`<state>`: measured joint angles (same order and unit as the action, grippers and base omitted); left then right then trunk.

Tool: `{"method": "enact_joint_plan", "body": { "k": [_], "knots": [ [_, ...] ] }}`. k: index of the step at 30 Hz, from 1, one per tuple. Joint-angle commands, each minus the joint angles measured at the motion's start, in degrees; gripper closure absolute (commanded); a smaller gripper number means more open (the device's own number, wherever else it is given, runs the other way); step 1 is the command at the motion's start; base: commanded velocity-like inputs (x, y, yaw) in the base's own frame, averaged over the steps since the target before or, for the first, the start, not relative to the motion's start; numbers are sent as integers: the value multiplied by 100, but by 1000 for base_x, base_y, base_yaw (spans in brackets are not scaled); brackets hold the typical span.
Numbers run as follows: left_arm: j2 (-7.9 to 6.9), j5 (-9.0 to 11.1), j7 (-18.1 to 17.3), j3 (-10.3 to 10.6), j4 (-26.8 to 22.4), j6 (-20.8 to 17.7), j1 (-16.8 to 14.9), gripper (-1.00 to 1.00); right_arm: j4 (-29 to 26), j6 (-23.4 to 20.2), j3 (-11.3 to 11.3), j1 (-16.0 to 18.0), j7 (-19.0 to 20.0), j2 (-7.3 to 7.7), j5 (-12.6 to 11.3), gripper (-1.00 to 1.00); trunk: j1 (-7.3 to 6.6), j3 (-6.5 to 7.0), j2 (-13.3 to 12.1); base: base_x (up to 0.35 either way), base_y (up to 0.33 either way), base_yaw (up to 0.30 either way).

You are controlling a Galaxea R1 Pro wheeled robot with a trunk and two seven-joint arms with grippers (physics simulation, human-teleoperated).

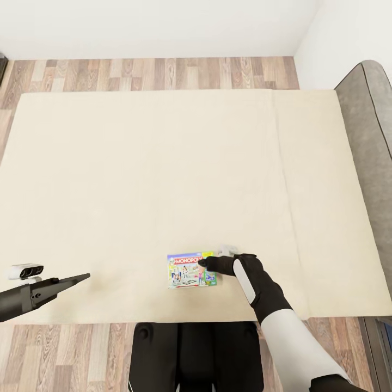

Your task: Put all the toys in the child's room - the three board games (two on the bed and one on the table), the two jigsaw puzzles on the table, and the tennis ball on the table - inside the toy box on the table in the child's room.

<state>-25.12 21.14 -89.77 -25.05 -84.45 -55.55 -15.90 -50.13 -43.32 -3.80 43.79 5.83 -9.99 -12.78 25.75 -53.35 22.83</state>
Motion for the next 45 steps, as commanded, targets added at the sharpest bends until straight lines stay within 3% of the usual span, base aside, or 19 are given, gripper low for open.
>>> {"method": "enact_joint_plan", "body": {
  "k": [1, 16, 45],
  "knots": [
    [-2, -5, -23, 0, -1, -61, -1, -100, -6, -7, 2, 3, 15, 0, 11, -100, 3, -5, 9, 0, 0, 0],
    [-2, -5, -23, -2, -1, -61, -1, -100, 11, 179, -299, 4, 14, 0, 6, -100, 3, 37, 9, 0, 0, 0],
    [-4, 0, -23, -9, -1, -61, -1, -100, 30, 257, -399, 0, 14, 0, 3, -100, 3, 127, 9, 0, 0, 0]
  ]
}}
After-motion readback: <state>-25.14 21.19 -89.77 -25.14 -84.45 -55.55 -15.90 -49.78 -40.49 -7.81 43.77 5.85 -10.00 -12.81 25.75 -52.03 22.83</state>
